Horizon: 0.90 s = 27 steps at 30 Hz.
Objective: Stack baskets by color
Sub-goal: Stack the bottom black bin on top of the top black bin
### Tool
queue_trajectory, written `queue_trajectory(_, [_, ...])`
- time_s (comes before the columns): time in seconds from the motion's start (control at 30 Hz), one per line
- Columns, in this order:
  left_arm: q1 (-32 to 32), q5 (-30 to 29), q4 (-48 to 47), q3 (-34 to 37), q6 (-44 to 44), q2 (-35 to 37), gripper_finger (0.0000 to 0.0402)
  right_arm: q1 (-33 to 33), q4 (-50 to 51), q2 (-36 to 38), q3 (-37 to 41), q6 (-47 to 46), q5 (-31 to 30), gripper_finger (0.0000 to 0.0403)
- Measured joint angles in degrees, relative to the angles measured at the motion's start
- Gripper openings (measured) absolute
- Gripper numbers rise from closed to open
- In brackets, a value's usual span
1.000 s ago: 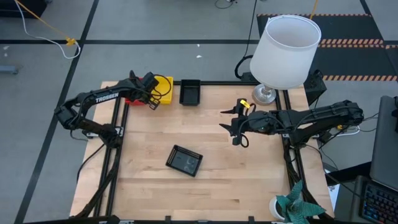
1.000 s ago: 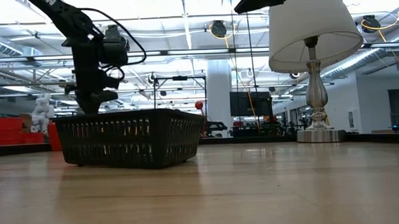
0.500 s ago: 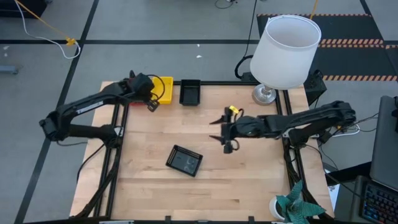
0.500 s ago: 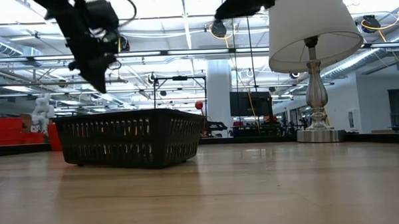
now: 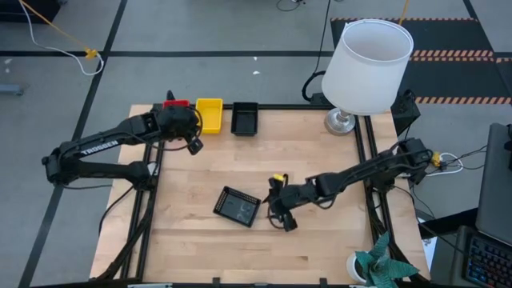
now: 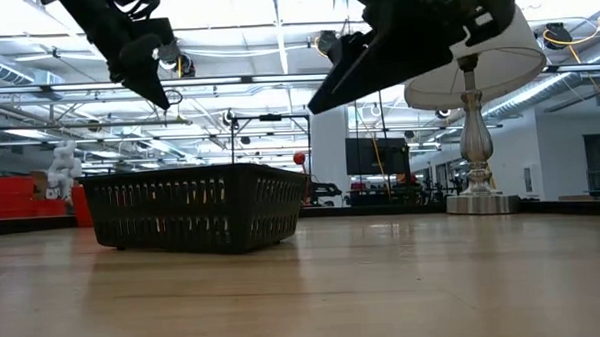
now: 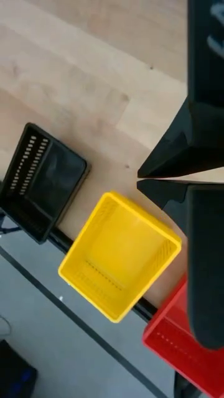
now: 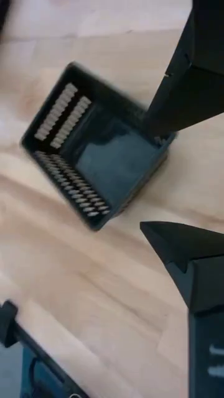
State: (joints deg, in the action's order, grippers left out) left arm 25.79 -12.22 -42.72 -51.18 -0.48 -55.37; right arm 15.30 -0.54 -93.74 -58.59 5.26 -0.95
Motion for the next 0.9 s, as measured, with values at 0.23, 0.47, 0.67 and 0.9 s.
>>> queue_trajectory(0.23, [-0.97, 0.29, 0.15, 0.00, -0.08, -0.55, 0.0019, 2.37, -7.62, -4.92, -1.49, 4.19, 4.80, 0.0226])
queue_trajectory(0.47, [-1.17, 0.36, 0.90, 0.00, -0.01, -0.59, 0.0019, 1.20, -1.17, -11.88, -10.00, 10.93, 8.64, 0.0201])
queue_trajectory(0.67, [-1.17, 0.38, 0.88, 0.00, 0.01, -0.59, 0.0019, 0.15, 9.52, -15.13, -17.27, 14.71, 8.77, 0.0188])
queue_trajectory(0.9, [-1.17, 0.36, 0.90, 0.02, 0.01, -0.59, 0.0019, 0.10, 14.02, -15.51, -20.13, 18.65, 8.72, 0.0187])
